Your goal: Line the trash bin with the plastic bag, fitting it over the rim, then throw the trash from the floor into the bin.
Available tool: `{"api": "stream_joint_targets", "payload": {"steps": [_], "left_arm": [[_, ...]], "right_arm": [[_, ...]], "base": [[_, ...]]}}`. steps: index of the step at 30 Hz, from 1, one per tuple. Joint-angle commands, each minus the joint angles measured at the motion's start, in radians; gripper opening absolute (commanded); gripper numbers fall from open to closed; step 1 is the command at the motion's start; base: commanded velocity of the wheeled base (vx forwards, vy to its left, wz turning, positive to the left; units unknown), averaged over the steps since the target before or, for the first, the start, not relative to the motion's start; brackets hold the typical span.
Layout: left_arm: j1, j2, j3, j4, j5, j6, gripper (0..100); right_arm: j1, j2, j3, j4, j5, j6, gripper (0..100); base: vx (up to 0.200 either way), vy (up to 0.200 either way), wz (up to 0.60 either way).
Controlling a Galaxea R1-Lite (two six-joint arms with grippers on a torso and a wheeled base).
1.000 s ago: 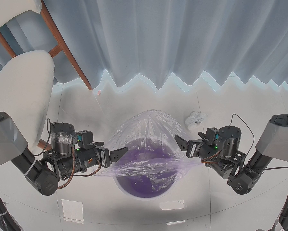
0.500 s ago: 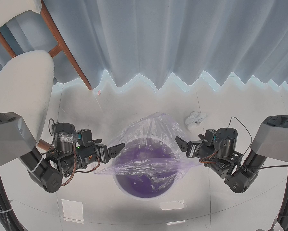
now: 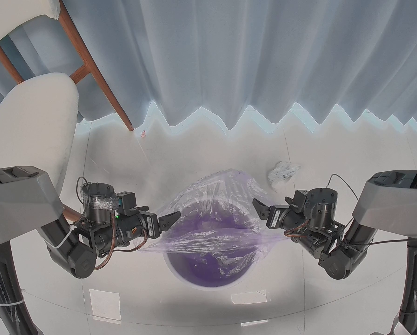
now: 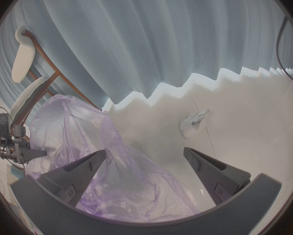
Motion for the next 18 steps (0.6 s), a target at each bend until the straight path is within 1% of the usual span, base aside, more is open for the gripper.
{"api": "stream_joint_targets", "payload": {"steps": [1, 4, 6, 7, 10, 13, 16, 18], "left_arm": [[0.008, 0.022, -0.018, 0.0, 0.0, -0.006, 100], [0.008, 0.036, -0.033, -0.002, 0.0, -0.032, 100], [0.008, 0.036, -0.035, -0.002, 0.0, -0.033, 100], [0.008, 0.035, -0.038, -0.032, 0.0, -0.062, 100], [0.008, 0.041, -0.045, -0.072, 0.003, -0.075, 100], [0.011, 0.048, -0.064, -0.078, 0.032, -0.076, 100], [0.017, 0.082, -0.094, -0.08, 0.08, -0.076, 100], [0.023, 0.094, -0.102, -0.08, 0.089, -0.076, 100]], "right_arm": [[-0.012, 0.012, -0.016, -0.002, 0.0, 0.002, 100], [-0.023, 0.012, -0.036, -0.004, 0.0, 0.008, 100], [-0.025, 0.012, -0.036, -0.004, 0.0, 0.008, 100], [-0.029, 0.011, -0.045, -0.032, 0.0, 0.013, 100], [-0.032, 0.017, -0.054, -0.055, 0.0, 0.013, 100], [-0.038, 0.035, -0.071, -0.058, -0.003, 0.013, 100], [-0.057, 0.051, -0.093, -0.059, -0.004, 0.013, 100], [-0.065, 0.057, -0.1, -0.058, -0.004, 0.013, 100]], "base": [[0.0, 0.0, 0.0], [0.0, 0.0, 0.0], [0.0, 0.0, 0.0], [0.0, 0.0, 0.0], [0.0, 0.0, 0.0], [0.0, 0.0, 0.0], [0.0, 0.0, 0.0], [0.0, 0.0, 0.0]]}}
